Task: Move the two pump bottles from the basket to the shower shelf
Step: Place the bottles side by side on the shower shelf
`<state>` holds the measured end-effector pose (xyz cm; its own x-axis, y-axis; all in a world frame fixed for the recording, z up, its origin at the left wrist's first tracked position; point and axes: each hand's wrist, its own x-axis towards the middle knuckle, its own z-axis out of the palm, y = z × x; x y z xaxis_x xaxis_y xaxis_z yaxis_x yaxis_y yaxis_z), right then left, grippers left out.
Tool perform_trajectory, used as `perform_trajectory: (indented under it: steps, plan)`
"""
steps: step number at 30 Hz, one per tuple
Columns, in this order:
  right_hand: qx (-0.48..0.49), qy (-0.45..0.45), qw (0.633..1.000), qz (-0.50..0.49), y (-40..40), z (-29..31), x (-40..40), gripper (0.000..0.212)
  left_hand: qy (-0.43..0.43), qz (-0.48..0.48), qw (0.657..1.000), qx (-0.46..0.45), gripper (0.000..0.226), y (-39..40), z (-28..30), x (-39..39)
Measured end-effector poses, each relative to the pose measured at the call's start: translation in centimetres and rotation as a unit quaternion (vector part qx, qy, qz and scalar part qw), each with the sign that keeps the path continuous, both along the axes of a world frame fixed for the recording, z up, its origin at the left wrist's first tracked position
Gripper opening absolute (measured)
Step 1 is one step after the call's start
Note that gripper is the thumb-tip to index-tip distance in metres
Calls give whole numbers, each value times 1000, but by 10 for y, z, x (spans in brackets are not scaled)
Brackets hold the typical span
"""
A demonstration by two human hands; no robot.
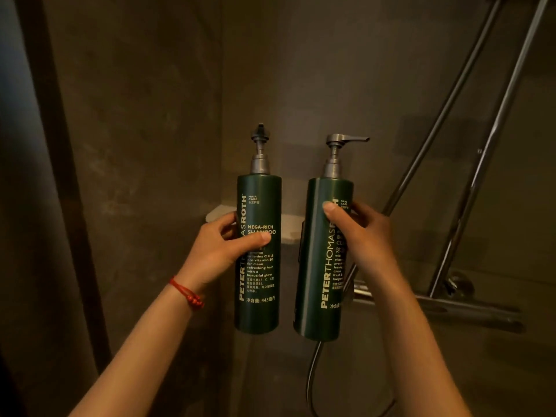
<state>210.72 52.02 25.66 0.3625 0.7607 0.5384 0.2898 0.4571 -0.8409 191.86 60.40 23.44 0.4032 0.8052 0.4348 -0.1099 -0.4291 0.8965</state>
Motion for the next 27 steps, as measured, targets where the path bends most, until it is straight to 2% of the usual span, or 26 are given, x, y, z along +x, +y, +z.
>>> perform_trajectory:
  steps: [4, 11, 15, 20, 27]
  plan:
    - [32, -26, 999, 10, 22, 20, 16, 17, -8, 11, 1000, 25, 46, 23, 20, 12]
    - [95, -67, 993, 9, 63, 48, 36, 20, -21, 25, 997, 72, 43, 54, 43, 32]
    - [113, -57, 992, 8, 90, 58, 41, 26, -45, 32, 996, 70, 47, 75, 52, 41]
    - [133, -43, 990, -12, 122, 63, 43, 23, -53, 19, 996, 72, 42, 111, 59, 48]
    - [127, -41, 990, -50, 163, 55, 49, 38, -52, 5, 997, 62, 41, 157, 57, 57]
